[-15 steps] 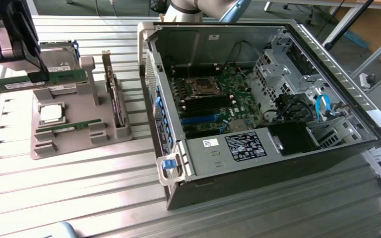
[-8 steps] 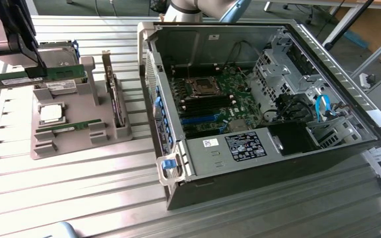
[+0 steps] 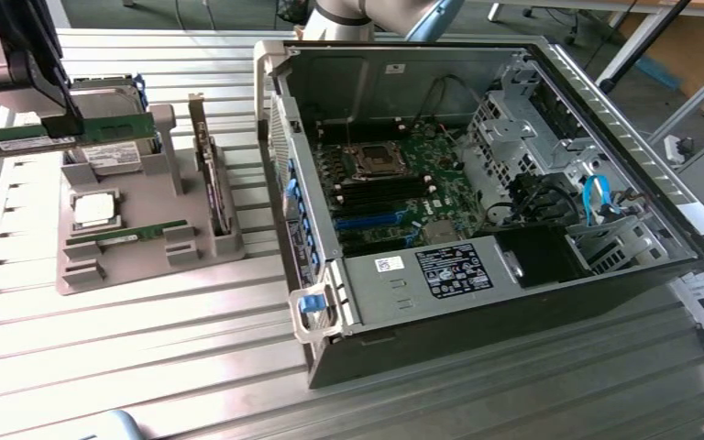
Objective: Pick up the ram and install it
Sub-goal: 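Pick up the ram and move it above insertion slot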
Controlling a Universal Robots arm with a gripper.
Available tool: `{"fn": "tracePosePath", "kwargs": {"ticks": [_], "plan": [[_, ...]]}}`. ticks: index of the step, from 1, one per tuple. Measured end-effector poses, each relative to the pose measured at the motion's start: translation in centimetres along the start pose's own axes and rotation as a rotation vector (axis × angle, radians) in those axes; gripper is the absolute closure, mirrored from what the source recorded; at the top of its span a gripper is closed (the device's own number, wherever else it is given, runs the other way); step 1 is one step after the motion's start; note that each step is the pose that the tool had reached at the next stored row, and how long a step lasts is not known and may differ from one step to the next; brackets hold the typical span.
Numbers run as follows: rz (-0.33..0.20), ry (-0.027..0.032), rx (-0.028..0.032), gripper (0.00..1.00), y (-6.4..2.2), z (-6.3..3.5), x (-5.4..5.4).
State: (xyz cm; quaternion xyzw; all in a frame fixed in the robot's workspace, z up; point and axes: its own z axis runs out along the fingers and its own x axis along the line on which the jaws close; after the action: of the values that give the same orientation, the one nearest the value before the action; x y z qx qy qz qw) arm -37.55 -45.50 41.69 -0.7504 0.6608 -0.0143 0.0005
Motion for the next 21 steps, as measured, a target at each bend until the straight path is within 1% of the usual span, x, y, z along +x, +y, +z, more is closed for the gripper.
{"fn": "tracePosePath", "kwargs": {"ticks": [3,11,21], "plan": [[0.0,-0.0001,0.0001,0.87,0.0,-0.31,0.01],[0.0,0.0001,-0.0002,0.87,-0.05,-0.35,0.01],[0.0,0.0,0.0,0.87,-0.98,-0.31,0.13]]}}
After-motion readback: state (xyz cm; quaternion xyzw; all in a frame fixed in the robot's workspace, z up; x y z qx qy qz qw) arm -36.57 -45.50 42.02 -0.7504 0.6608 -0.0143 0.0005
